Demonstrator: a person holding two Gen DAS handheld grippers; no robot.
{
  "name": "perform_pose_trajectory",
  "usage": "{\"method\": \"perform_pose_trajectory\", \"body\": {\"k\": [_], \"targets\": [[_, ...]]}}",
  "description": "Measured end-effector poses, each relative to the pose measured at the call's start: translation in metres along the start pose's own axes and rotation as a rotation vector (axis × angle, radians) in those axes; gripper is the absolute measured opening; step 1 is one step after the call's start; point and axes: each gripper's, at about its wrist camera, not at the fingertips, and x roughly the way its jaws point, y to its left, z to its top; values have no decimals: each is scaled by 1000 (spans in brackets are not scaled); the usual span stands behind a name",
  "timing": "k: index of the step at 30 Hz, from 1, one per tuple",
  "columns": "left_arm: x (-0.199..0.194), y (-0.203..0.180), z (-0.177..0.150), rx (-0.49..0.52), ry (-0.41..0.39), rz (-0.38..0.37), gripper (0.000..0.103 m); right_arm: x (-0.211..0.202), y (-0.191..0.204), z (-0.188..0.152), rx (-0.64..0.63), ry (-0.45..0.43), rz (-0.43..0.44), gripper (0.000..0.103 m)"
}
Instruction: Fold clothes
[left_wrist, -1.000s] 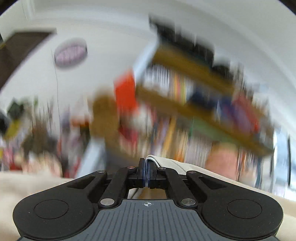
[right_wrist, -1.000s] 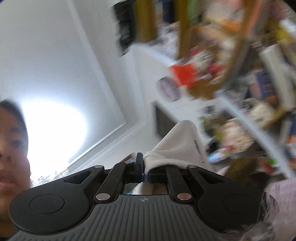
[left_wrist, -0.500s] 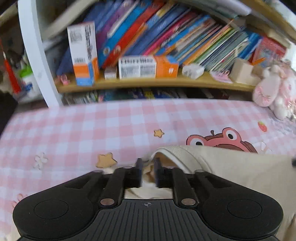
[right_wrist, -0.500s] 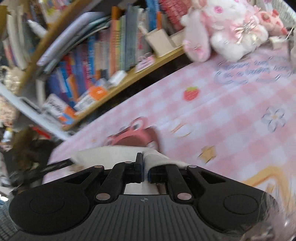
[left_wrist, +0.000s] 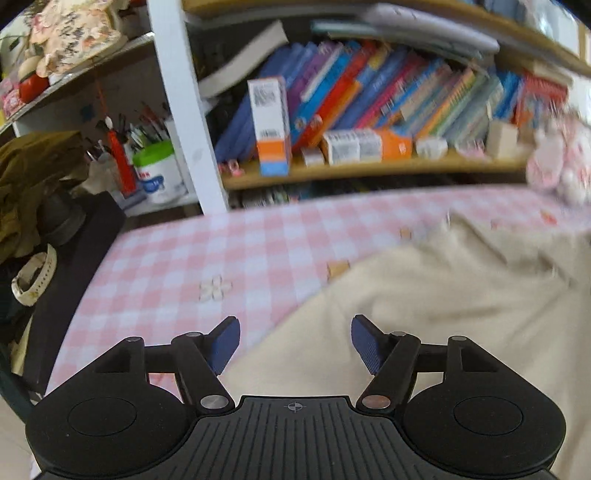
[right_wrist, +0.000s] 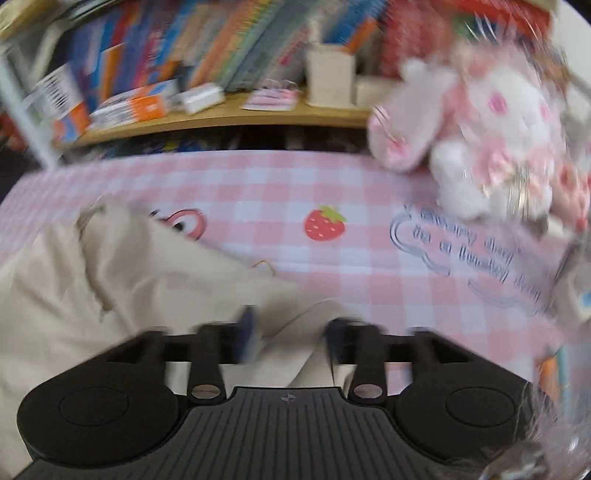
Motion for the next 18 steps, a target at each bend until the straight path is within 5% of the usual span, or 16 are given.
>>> {"method": "perform_pose_trajectory", "body": {"k": [5,10,14,18], "targets": [[15,-2,-5,8,-3,-21,68,-21,-1,-11,18,-18,-51,63],[51,-17,16,42,-13,-86,68,-29,50,-22,-295,-95,-44,62],[84,-41,35,136,3,-119,68,-6,98,-29,-541,-64,0,60],[103,-51,46,196,13,-118,68,30,117,-22,-641,-20,-23,48]]}}
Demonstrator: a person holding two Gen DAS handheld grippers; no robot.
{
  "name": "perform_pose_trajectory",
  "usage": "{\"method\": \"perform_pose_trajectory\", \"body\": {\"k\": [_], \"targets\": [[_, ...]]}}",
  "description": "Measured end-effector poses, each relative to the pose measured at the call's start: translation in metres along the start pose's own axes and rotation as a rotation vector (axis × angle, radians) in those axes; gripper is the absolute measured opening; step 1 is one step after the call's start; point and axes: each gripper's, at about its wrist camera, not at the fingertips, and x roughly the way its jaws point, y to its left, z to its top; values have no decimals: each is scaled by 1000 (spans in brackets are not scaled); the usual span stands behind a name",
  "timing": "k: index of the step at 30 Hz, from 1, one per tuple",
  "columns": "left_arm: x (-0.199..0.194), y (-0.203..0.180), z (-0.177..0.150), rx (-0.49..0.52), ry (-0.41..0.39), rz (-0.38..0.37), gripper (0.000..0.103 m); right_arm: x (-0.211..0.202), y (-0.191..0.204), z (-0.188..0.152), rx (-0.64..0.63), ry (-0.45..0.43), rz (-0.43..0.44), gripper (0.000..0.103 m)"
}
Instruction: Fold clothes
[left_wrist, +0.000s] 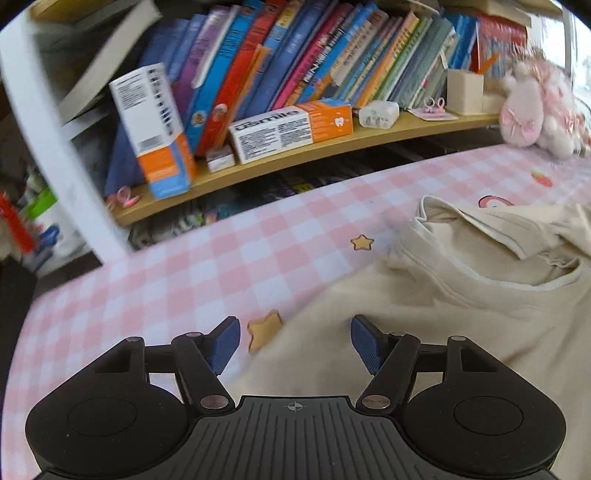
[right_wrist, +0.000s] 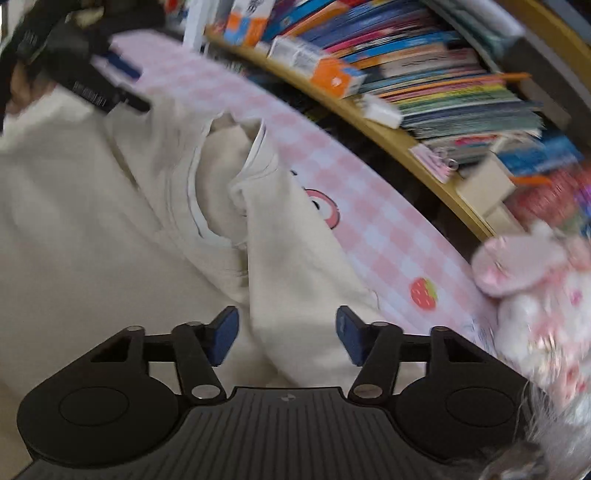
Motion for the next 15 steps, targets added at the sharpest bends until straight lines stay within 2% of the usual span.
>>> {"method": "perform_pose_trajectory", "body": {"k": [1,4,5,6,8,9,11,13,15], "targets": [[2,0,2,7,0,-4,68,7,-2,4,-3,8,4,42],[2,3,6,14,-4,-21,68,23,-19,18,8,26,45,4],[0,4,6,17,-4,-25,68,24,-30,24,27,17,49,4],[-1,6,6,17,-4,-28,68,21,-48,31,97,-21,24,4],[-3,8,6,16,-3,-34,68,18,-104,38,394,-97,-84,4],[-3,8,6,15,-2,-38,68,20,-129,39,511,-108,-136,4],[-2,7,6,16,0,-49,68,36,-150,39,533,-54,-180,4],[-2,5,6,18,-3,-65,68,56,-148,39,450,37,-209,4],[0,4,7,22,-8,-85,68,66,-144,34,411,63,-185,4]]}}
